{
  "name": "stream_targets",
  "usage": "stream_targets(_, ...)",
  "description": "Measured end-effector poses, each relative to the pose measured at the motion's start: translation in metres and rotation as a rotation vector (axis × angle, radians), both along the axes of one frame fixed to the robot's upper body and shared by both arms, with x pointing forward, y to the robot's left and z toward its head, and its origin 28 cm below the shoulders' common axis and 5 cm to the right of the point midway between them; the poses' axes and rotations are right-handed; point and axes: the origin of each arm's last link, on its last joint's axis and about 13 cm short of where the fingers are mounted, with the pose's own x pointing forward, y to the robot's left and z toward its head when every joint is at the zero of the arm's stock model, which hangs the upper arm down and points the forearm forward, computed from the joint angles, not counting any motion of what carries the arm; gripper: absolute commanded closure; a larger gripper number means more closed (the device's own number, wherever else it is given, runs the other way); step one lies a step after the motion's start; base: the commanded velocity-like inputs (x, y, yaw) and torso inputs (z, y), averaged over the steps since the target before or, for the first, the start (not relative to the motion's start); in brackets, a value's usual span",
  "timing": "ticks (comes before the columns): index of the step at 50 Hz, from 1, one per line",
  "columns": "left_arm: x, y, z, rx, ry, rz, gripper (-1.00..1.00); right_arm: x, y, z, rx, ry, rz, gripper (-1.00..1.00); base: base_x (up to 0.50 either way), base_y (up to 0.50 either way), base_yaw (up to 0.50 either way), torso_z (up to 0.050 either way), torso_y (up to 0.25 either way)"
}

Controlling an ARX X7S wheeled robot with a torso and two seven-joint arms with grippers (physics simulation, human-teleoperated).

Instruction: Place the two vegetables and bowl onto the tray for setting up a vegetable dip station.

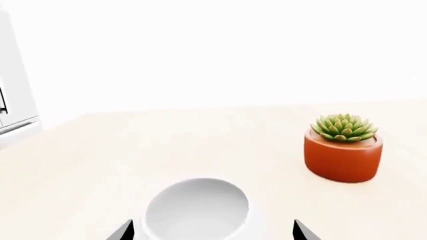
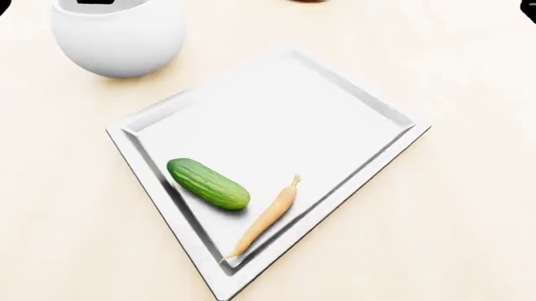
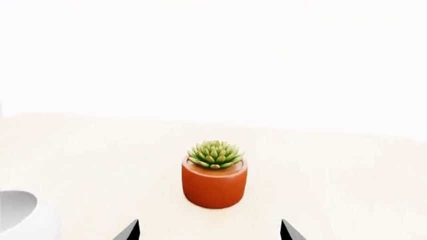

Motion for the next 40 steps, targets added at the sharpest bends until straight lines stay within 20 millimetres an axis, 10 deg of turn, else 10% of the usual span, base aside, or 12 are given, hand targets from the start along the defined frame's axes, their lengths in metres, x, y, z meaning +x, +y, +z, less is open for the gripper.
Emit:
stream_targets(15,0.001,0.001,0.0,0.0,0.001,0.008,-1.0,-0.001,-0.013,0.003,0.024,-0.051,-0.062,-1.0,0.02,0.44,0.0,0.0,0.0)
stream_targets(40,0.004,0.001,-0.003,0.0,0.015,0.009,-1.0,-0.004,-0.019,0.009,0.002,-0.109,-0.098,-1.0,0.22,0.0,0.0,0.0,0.001)
